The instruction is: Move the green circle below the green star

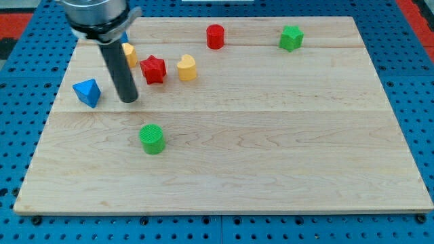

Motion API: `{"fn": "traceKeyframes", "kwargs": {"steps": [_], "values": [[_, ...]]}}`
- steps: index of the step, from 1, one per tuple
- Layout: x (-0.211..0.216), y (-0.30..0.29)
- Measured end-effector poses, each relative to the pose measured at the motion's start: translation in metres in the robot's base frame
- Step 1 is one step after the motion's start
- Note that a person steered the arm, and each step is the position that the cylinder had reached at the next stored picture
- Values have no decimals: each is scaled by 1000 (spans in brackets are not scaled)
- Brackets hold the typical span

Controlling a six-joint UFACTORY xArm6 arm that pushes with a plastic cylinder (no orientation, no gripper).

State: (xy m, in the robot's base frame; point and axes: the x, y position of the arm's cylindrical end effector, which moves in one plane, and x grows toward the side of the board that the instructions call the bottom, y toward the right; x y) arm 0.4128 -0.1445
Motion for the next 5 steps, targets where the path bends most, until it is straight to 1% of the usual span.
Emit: {"fn": "traceKeyframes", "kwargs": {"steps": [1,2,3,4,5], "values": [[-5,1],[13,9],[65,8],[103,4],[110,4]]}}
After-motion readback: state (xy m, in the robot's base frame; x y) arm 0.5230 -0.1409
